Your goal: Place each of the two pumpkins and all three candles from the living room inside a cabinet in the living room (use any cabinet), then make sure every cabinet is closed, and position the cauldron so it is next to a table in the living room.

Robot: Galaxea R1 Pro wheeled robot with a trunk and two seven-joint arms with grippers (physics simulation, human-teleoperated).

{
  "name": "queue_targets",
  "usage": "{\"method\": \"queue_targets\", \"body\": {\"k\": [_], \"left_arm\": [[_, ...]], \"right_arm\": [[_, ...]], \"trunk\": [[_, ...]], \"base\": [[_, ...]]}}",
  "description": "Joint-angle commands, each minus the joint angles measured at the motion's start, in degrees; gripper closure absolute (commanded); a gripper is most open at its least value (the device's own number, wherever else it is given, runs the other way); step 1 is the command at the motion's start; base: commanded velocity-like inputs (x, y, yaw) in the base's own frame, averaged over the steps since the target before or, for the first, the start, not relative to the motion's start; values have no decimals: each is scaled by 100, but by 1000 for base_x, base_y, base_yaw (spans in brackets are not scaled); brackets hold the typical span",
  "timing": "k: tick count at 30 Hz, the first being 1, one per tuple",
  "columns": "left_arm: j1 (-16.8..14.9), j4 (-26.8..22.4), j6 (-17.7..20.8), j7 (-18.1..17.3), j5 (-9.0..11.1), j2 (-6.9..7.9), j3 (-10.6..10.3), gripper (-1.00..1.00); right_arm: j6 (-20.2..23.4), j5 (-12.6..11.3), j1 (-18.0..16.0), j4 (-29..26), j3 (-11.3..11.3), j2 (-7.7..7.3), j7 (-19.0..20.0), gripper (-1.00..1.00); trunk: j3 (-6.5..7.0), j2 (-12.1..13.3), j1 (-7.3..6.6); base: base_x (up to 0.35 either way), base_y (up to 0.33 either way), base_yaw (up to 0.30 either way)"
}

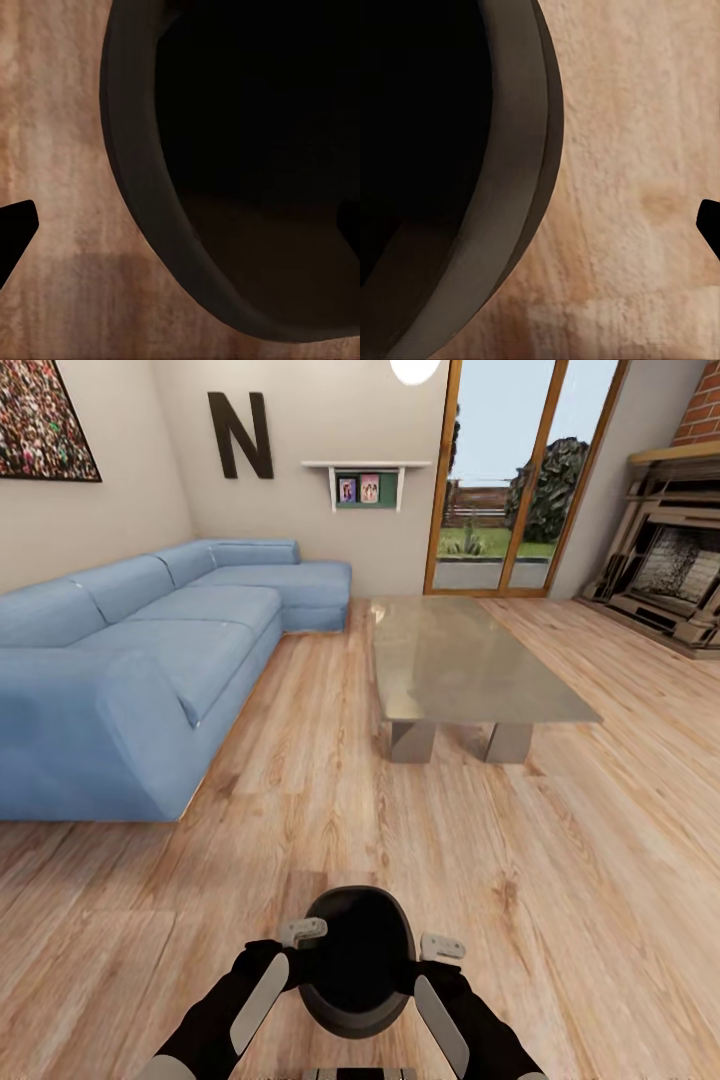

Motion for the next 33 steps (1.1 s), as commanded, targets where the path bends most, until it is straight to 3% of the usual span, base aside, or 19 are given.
{"method": "queue_targets", "body": {"k": [1, 8, 14, 20, 27, 33], "left_arm": [[-2, -8, 11, 55, 60, 2, -13, -100], [-4, -8, 11, 56, 61, 2, -13, -100], [-4, -8, 11, 58, 55, 4, -13, -100], [-3, -8, 11, 56, 55, 2, -13, -100], [-3, -8, 11, 56, 55, 6, -13, -100], [-3, -8, 9, 58, 52, 8, -13, -100]], "right_arm": [[10, -55, -3, -8, 21, -4, -56, -100], [2, -51, -3, -7, 22, -4, -55, -100], [0, -53, -3, -6, 21, -4, -56, -100], [0, -56, -3, -4, 21, -4, -58, -100], [-7, -56, -3, 1, 22, -4, -58, -100], [-58, -56, -3, 1, 21, -4, -56, -100]], "trunk": [[-23, -44, 21], [-166, -169, 98], [-166, -169, 98], [-299, -177, 113], [-299, -177, 113], [-387, -183, 123]], "base": [[0, 0, 0], [0, 0, 0], [0, 0, 0], [0, 0, 0], [0, 0, 0], [0, 0, 0]]}}
